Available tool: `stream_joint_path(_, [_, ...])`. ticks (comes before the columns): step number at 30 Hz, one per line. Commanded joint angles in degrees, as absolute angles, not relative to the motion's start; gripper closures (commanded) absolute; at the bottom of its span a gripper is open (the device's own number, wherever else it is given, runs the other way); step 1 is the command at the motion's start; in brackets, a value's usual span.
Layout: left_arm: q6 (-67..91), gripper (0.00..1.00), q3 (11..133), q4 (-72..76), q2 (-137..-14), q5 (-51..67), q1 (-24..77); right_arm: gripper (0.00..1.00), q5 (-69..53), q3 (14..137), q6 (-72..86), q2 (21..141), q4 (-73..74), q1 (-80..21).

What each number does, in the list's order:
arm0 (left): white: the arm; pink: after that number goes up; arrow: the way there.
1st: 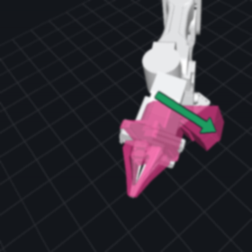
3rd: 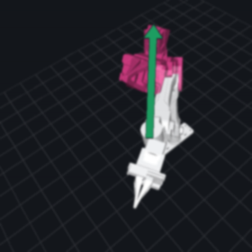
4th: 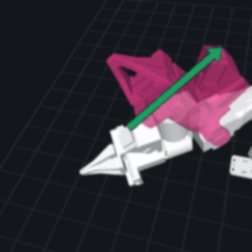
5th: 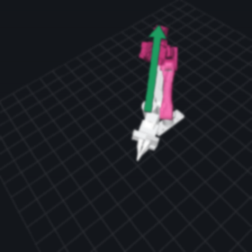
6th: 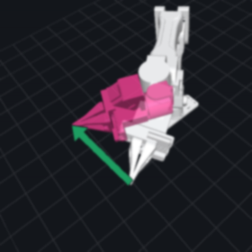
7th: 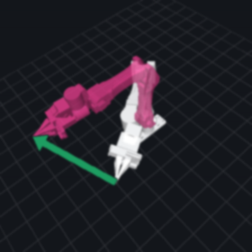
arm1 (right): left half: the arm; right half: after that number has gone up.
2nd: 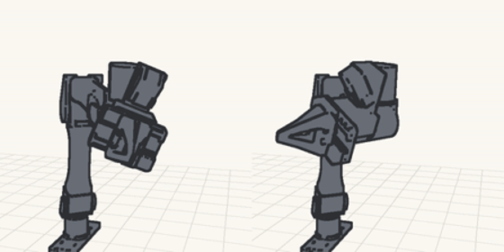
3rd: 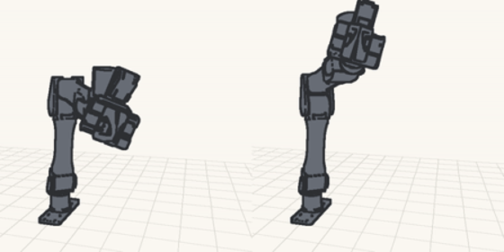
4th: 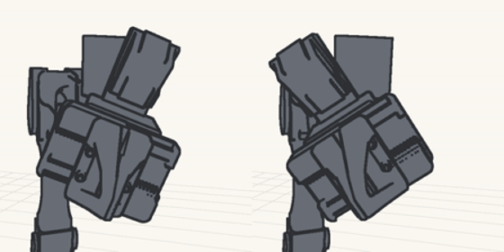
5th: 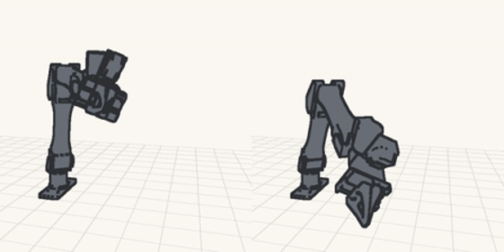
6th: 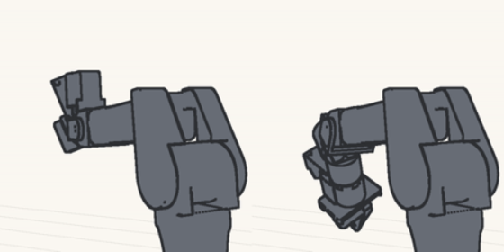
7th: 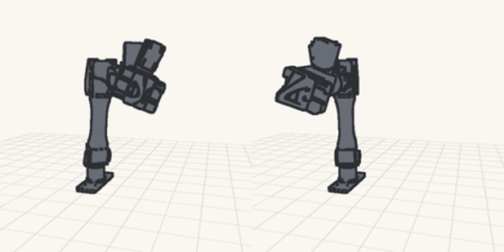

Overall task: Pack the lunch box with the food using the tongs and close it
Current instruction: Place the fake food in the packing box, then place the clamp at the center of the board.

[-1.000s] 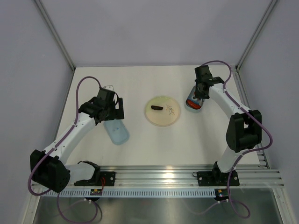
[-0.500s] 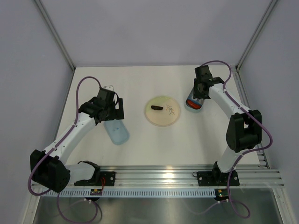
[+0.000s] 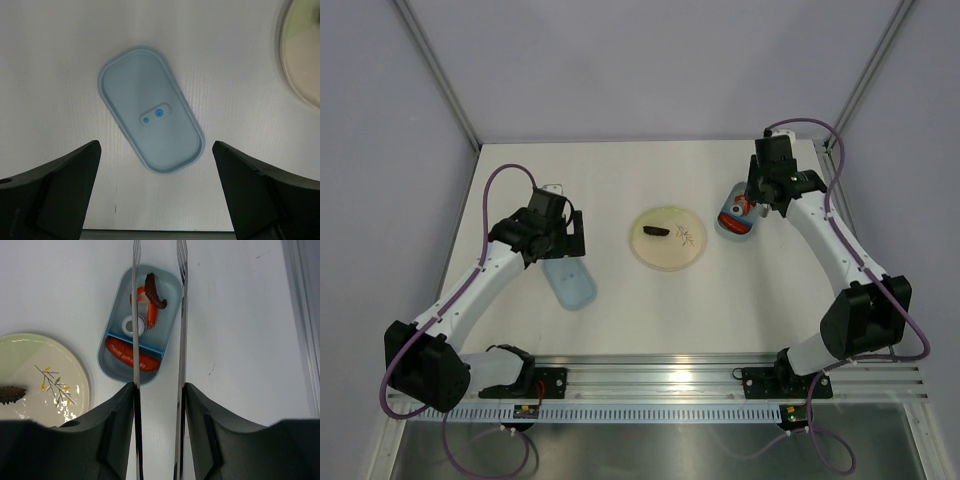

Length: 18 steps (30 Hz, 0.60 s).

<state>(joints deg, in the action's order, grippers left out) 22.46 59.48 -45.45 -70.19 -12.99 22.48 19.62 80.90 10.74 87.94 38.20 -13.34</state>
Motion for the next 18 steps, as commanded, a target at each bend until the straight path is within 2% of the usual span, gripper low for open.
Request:
stream_joint_path(1, [22.1,0.01,59.9,-44.6,-69.0,-14.3,22.8,0.50,25.3,77.3,12.0,80.8,35.0,-12.9])
stream_joint_path(11, [21.9,0.01,59.9,-44.1,-69.2,-13.8,22.8,0.51,34.4,64.4,20.6,71.3,34.6,-11.7])
stream_joint_path(18, [21.6,0.01,60.3,-43.8,-68.7,-14.2,22.8,0.51,35.7,48.2,32.2,64.9,30.3,-11.0])
